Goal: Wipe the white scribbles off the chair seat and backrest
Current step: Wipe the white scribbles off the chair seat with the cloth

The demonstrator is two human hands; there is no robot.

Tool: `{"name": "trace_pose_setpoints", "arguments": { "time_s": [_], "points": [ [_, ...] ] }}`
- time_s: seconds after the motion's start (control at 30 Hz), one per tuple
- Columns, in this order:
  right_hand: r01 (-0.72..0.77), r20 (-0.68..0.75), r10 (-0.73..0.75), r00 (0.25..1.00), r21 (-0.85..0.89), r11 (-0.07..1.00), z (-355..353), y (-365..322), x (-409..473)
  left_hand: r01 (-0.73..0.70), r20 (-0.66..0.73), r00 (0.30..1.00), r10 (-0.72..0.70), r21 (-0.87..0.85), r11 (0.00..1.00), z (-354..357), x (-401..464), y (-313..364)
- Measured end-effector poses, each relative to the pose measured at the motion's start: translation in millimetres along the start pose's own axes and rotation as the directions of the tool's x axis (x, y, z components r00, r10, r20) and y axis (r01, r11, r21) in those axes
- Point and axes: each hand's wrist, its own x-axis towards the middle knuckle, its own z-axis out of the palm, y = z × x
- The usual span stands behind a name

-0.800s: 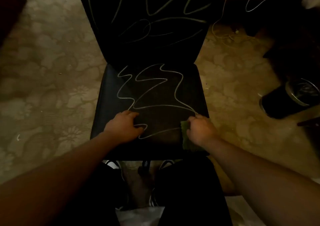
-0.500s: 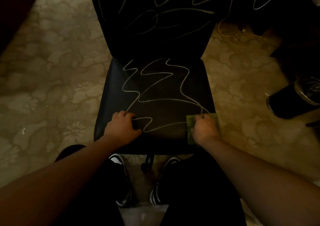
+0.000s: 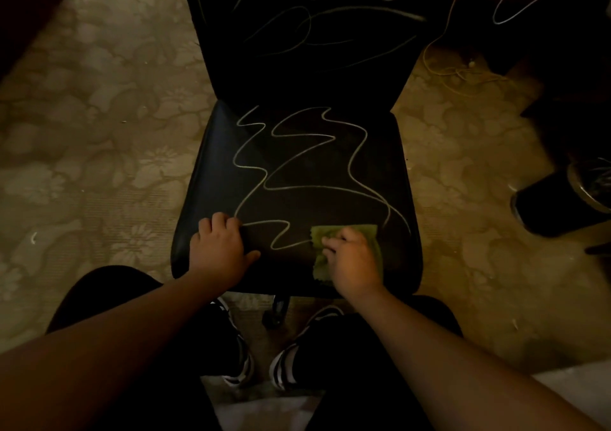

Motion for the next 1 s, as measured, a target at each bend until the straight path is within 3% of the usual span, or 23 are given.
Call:
{"name": "trace_pose_setpoints", "arguments": {
  "time_s": [0.1, 0.27, 0.4, 0.5, 0.6, 0.73, 1.0],
  "points": [
    [0.011, -0.061, -0.016, 0.998, -0.081, 0.997, 0.9, 6.1, -2.3, -0.014, -0.036, 0.999, 0.013, -0.027, 1.000, 4.2, 0.6, -8.1],
    [-0.270, -0.210, 0.244, 0.947, -0.108, 0.957, -12.8, 42.0, 1.8, -0.004, -0.007, 1.000, 0.004, -0.066, 0.998, 6.9, 1.6, -13.6],
    [-0.379, -0.246, 0.358, 0.901, -0.045, 0.924, -8.6, 40.8, 6.9, -0.011, -0.017, 1.000, 0.009, -0.083, 0.997, 12.8, -8.5, -6.4],
    [-0.338, -0.220, 0.325, 0.920, -0.025, 0.941, 0.1, 22.1, 7.3, 0.007, -0.009, 1.000, -0.008, -0.103, 0.995, 14.4, -11.0, -3.5],
    [-0.151, -0.132, 0.146, 0.980, -0.031, 0.988, 14.0, -1.9, 0.6, 0.005, -0.016, 1.000, -0.006, -0.099, 0.995, 16.3, -13.0, -3.0],
    [-0.003, -0.064, 0.000, 0.998, -0.047, 0.999, 24.8, -12.1, -8.1, -0.012, -0.004, 1.000, 0.012, -0.078, 0.997, 12.6, -11.4, -7.2],
    [-0.327, -0.183, 0.315, 0.931, -0.037, 0.944, 0.2, 19.6, 11.2, -0.033, 0.014, 0.999, 0.035, -0.158, 0.987, 15.1, -2.5, -22.7]
  ]
}}
